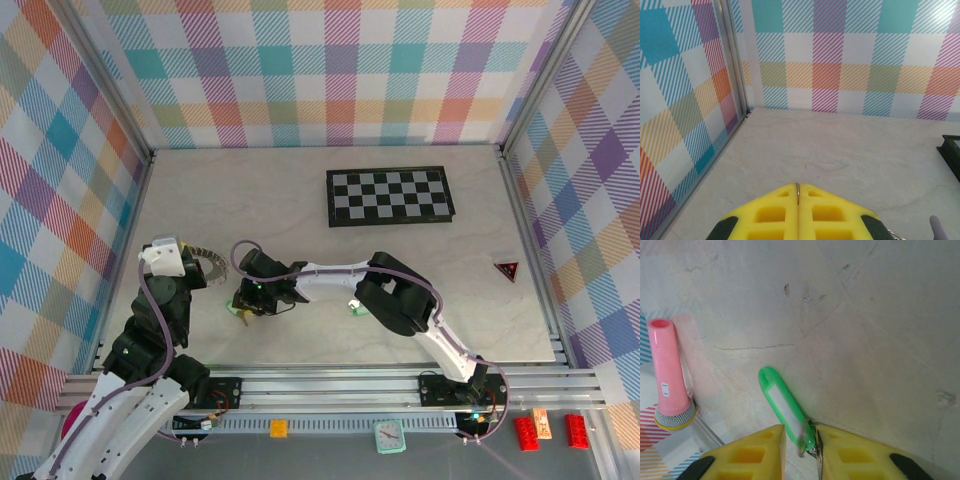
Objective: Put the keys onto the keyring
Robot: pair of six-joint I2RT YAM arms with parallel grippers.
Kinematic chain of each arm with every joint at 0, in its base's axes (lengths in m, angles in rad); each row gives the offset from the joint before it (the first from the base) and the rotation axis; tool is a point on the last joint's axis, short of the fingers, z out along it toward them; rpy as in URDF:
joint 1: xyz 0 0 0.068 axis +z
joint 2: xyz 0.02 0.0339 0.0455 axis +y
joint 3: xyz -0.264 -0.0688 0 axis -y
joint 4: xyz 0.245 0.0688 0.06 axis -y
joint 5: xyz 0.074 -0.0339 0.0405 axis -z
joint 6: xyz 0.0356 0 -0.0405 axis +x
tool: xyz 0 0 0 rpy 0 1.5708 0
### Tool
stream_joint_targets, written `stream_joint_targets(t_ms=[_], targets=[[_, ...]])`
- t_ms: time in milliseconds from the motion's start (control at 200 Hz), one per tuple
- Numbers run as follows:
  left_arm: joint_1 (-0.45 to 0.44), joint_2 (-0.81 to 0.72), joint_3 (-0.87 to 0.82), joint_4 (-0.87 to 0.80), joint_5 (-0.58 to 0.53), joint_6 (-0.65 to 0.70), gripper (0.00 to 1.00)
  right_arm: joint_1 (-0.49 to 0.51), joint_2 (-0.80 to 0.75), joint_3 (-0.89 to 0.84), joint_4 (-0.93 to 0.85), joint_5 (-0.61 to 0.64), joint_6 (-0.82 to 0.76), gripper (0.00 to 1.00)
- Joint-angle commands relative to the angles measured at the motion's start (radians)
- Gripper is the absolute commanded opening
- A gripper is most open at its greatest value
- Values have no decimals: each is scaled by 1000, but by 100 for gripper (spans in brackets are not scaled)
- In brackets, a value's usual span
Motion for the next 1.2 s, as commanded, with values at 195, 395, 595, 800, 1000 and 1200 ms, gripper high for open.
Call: stream_joint_targets(t_ms=[195, 395, 595, 800, 1000, 1200], targets=[[8, -17, 28, 23, 8, 8, 0, 13, 19, 40, -62, 16, -9, 7], [7, -17, 36, 17, 23, 8, 0, 13, -42, 13, -94, 48, -75, 0], [7, -2, 39, 17, 156, 16, 0, -7, -276, -206, -163, 90, -255, 0], [7, 89, 15, 45, 492, 8, 0, -73, -566, -494, -228, 115, -561, 0], [6, 236, 8, 106, 796, -17, 0, -211, -668, -577, -322, -83, -816, 0], [5, 341, -47, 239, 1050, 2, 0, -307, -636, -573, -357, -259, -916, 0]])
